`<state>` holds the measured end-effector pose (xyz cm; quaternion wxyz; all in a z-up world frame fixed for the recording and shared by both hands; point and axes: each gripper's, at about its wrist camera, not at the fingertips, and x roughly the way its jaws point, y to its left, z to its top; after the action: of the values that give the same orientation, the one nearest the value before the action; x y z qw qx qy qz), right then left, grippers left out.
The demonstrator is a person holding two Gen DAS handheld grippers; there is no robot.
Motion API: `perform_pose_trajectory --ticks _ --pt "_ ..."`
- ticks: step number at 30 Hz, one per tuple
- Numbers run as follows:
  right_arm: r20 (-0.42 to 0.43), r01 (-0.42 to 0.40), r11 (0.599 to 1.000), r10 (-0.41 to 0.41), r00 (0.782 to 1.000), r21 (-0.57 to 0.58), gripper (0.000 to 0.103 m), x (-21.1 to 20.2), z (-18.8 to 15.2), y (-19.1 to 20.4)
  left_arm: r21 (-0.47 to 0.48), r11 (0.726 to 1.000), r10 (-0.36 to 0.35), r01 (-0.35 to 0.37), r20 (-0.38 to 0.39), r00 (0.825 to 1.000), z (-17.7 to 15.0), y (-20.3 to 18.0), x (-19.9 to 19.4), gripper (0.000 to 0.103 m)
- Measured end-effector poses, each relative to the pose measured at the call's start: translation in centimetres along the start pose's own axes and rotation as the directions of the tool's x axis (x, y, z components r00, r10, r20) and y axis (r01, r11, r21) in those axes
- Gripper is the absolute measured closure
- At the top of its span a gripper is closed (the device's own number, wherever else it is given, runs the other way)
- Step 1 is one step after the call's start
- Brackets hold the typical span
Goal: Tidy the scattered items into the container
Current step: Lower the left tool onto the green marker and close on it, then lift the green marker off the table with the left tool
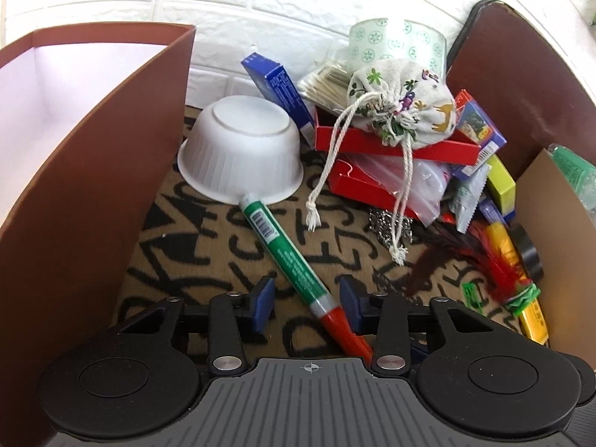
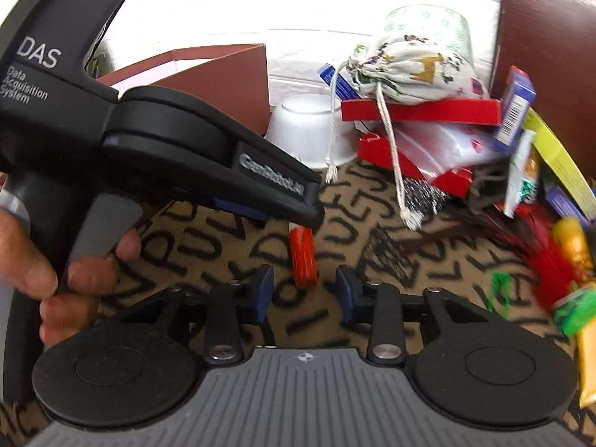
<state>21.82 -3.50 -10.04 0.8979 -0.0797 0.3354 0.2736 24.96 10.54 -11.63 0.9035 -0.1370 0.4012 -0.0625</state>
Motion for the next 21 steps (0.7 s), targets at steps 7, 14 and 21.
perform_pose_trajectory --ticks 7,14,21 --pt "-0.009 0.008 1.0 -0.008 1.0 0.005 0.086 0.8 0.4 -0.3 0.007 1.0 -0.011 0.011 -0.015 1.0 0.4 -0.2 1.0 0.081" --pt "-0.027 0.025 0.999 -0.024 0.999 0.028 0.086 -1.2 -1.2 -0.9 0.03 0.999 -0.044 0.045 -0.04 0.998 -1.0 -1.9 0.5 0.081" --pt "-0.058 0.069 0.995 -0.064 0.996 0.077 0.086 -5.6 -5.0 -2.0 0.083 0.991 -0.1 0.106 -0.079 0.992 -4.7 -5.3 -1.1 0.082"
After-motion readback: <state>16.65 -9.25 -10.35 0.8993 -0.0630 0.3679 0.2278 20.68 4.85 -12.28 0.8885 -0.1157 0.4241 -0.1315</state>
